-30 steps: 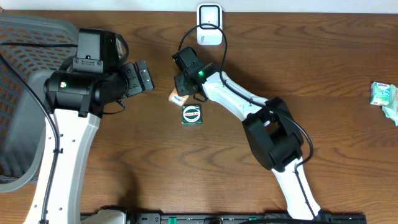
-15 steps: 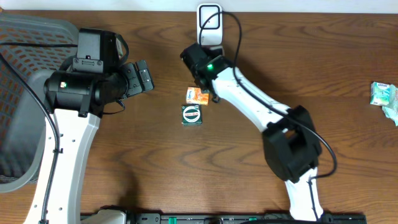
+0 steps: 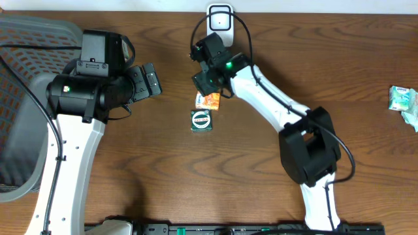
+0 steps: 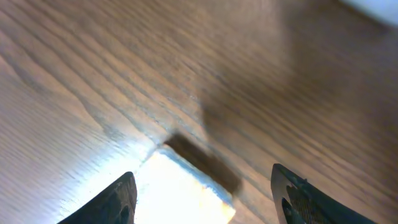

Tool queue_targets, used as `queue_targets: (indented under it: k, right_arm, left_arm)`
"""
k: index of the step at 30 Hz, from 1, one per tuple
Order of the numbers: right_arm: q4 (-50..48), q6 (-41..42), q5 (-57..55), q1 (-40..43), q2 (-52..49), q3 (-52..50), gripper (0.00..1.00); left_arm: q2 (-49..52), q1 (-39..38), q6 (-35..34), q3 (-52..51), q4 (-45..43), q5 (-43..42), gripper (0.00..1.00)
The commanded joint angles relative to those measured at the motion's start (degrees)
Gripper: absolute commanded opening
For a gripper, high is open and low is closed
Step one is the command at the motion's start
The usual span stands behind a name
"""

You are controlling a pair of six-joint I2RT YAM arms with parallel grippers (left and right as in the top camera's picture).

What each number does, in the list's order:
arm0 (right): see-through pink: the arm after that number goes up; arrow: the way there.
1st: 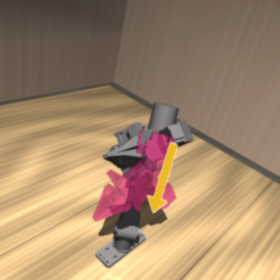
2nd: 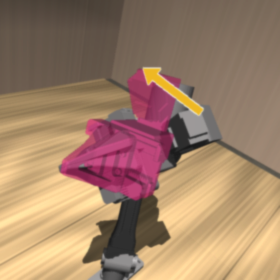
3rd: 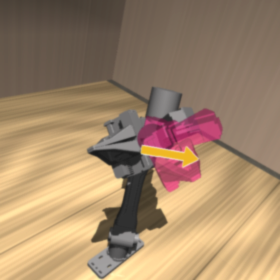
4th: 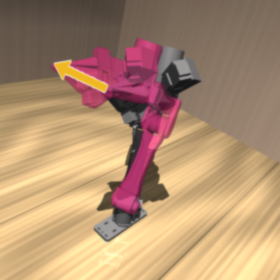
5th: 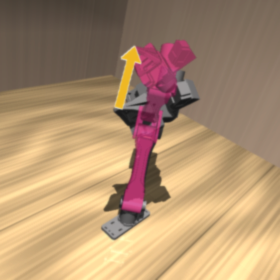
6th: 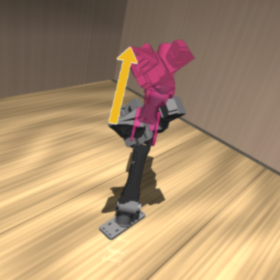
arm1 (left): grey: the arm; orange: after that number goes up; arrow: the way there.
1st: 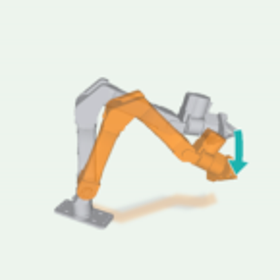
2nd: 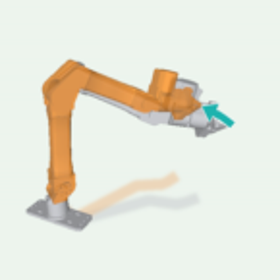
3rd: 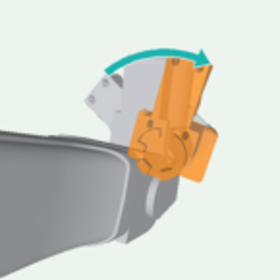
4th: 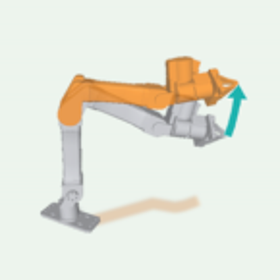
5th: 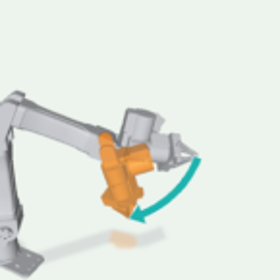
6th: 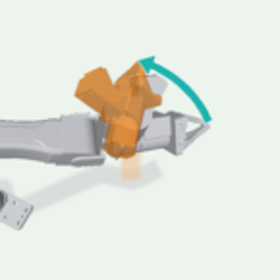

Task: Scan the item barcode
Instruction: 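Lower the right gripper and grasp the orange Kleenex pack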

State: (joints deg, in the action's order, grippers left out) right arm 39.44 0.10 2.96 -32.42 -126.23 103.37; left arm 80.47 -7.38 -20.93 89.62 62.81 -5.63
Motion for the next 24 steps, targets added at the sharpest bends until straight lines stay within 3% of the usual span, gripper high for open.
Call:
queue_targets:
  k: [1, 5, 10, 18, 24]
  right_arm:
    - [0.15, -5.42, 9.68, 3.41, -3.02, -0.04, 0.64]
    - [0.42, -9.62, 18.53, 5.40, -5.75, -0.04, 0.64]
    - [2.34, -13.09, 23.10, 5.64, -8.68, -0.04, 0.56]
    - [6.43, -14.36, 22.47, 4.68, -8.79, -0.04, 0.44]
    - [11.65, -12.20, 14.78, 5.53, -8.59, 0.02, 0.24]
  left_arm:
    - [0.02, 0.24, 0.33, 0.70, 0.15, 0.35, 0.98]
    - [0.02, 0.24, 0.33, 0.70, 0.15, 0.35, 0.98]
    - [0.02, 0.24, 0.33, 0.70, 0.15, 0.35, 0.98]
    - [0.02, 0.24, 0.33, 0.70, 0.15, 0.35, 0.98]
    - [0.02, 0.24, 0.33, 0.70, 0.15, 0.35, 0.98]
